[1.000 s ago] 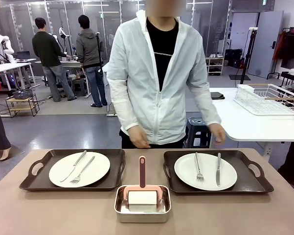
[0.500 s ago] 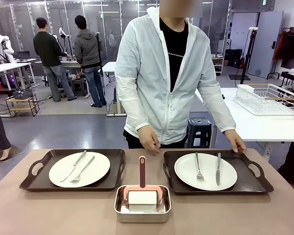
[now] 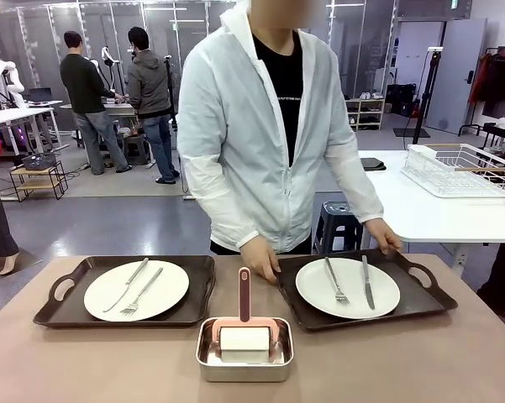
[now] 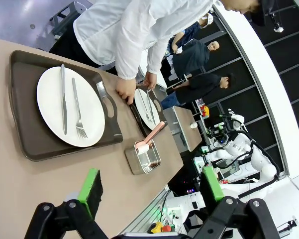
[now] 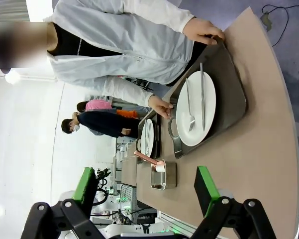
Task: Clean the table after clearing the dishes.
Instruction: When the left (or right) Handle tray is removed, use the left hand (or right hand) to clean the left (or right) side of the table with the Lint Roller.
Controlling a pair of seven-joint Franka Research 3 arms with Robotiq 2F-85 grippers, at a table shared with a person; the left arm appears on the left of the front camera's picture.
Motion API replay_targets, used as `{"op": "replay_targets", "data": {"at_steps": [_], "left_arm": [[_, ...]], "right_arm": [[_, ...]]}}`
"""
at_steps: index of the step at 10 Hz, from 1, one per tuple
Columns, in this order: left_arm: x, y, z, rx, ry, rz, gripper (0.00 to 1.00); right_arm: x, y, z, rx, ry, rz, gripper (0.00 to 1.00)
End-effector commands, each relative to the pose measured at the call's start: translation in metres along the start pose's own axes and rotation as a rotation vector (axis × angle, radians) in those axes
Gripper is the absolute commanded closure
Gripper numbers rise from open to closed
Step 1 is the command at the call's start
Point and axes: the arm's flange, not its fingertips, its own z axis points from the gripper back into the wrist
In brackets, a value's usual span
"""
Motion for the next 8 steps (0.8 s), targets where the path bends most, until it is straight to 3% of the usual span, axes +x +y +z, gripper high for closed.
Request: {"op": "replay_targets", "data": {"at_steps": [1, 8], "left_arm": [[-0.0001, -0.0005, 0.0023, -0.002, -0.006, -0.002, 0.0], [-0.0001, -0.0005, 0.0023, -0.002, -0.006, -0.002, 0.0]], "right_arm": [[-0.0023, 0.0031, 0.0014, 0.004, 0.001, 0.008, 0.0], [0.0, 0.0, 0.0, 0.0, 0.0, 0.0, 0.0]]}}
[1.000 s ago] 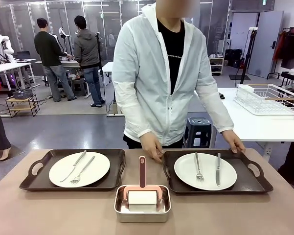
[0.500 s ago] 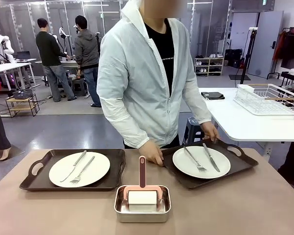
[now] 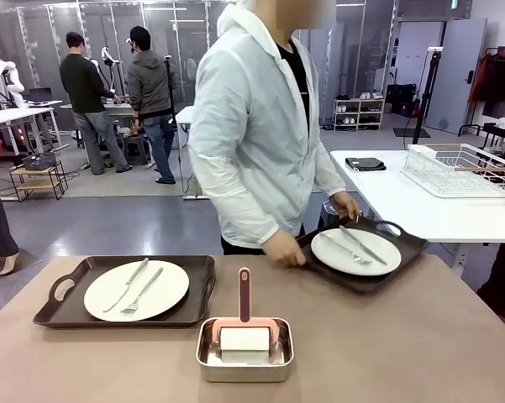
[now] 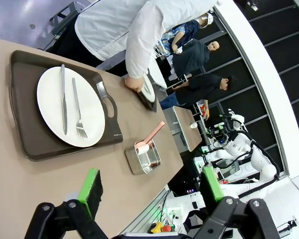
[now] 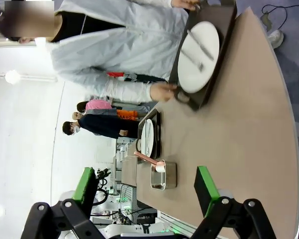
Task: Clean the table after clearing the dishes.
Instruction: When the left (or right) Handle tray is removed, use the left hand (or right hand) to clean the left (or right) side of the table with the Lint Roller.
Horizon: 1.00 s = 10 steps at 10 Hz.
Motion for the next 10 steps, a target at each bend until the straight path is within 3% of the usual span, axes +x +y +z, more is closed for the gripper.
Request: {"op": "replay_targets", "data": {"at_steps": [1, 6, 10], "left_arm": [[0.0, -0.001, 0.002, -0.002, -0.006, -0.002, 0.0], [0.0, -0.001, 0.002, -0.002, -0.006, -0.002, 0.0], [0.0, -0.001, 0.002, -0.002, -0.006, -0.002, 0.0]], "right_arm": [[0.001, 0.017, -0.014, -0.039, 0.063, 0.089, 0.0], [-0.014, 0.098, -0.179, -0.254, 0.548, 0.571, 0.0], [-0.051, 0.112, -0.329, -0.447, 0.922, 0.815, 0.0]]}}
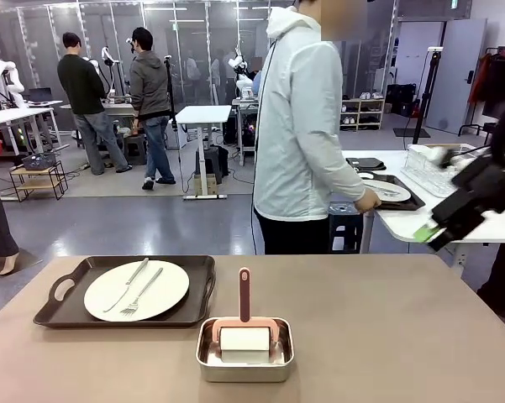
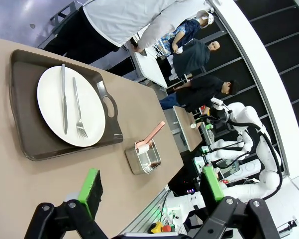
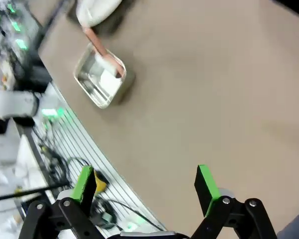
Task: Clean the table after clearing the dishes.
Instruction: When the left (or right) Handle tray is removed, use the left hand (or right hand) to clean the left (or right) side of the table with the Lint Roller.
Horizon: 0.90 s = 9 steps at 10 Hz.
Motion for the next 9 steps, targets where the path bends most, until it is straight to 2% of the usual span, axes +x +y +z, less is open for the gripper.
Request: {"op": "replay_targets", "data": {"at_steps": [1, 4, 6, 7, 9], "left_arm": [[0.0, -0.001, 0.003, -0.004, -0.008, -0.004, 0.0], [0.0, -0.001, 0.003, -0.004, -0.008, -0.004, 0.0], [0.0, -0.001, 0.003, -0.004, -0.008, -0.004, 0.0], [0.0, -0.001, 0.003, -0.004, -0.008, -0.004, 0.0], [0.0, -0.001, 0.003, -0.004, -0.008, -0.004, 0.0]], "right_arm": [[0.03, -0.005, -0.032, -0.062, 0.108, 0.092, 0.0], [0.064, 0.02, -0.093, -0.116, 0.248, 0.203, 0.0], [0.07, 0.028, -0.107, -0.127, 0.244, 0.187, 0.0], [0.062, 0.024, -0.105, -0.084, 0.245, 0.207, 0.0], [0.062, 0.024, -0.105, -0.084, 0.245, 0.207, 0.0]]}}
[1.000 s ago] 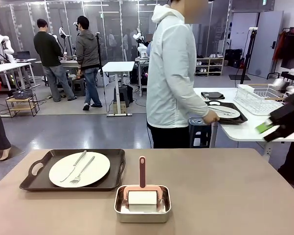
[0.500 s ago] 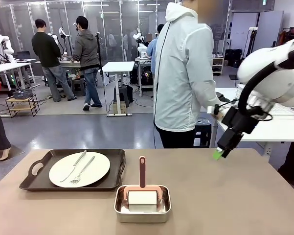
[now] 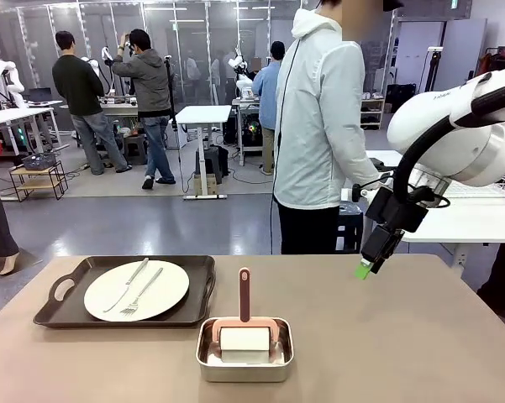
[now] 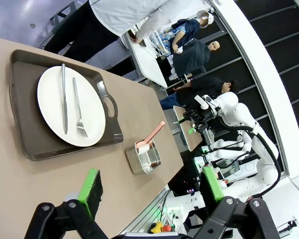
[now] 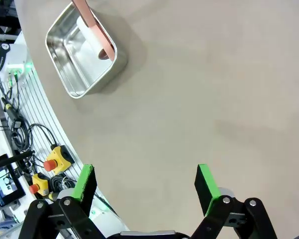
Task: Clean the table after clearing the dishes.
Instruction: When the left (or right) Handle tray is removed, use the left hand (or right hand) to clean the left (or right) side of the table with the Lint Roller.
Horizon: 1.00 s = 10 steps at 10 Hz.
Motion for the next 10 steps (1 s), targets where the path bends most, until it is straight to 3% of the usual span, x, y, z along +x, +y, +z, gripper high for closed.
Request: {"op": "replay_targets", "data": {"at_steps": [1, 5, 8, 10], "left_arm": [[0.0, -0.001, 0.003, -0.004, -0.008, -0.004, 0.0], [0.0, -0.001, 0.003, -0.004, -0.008, -0.004, 0.0], [0.0, -0.001, 0.003, -0.004, -0.008, -0.004, 0.0], [0.0, -0.001, 0.003, -0.004, -0.008, -0.004, 0.0]], "right_arm": [[-0.002, 0.002, 0.002, 0.006, -0.003, 0.001, 0.0], [-0.001, -0.001, 0.001, 0.0, -0.001, -0.003, 0.0], [0.073, 0.038, -0.033, 0.064, 0.12, 0.297, 0.0], [0.116, 0.046, -0.051, 0.039, 0.212, 0.397, 0.0]]}}
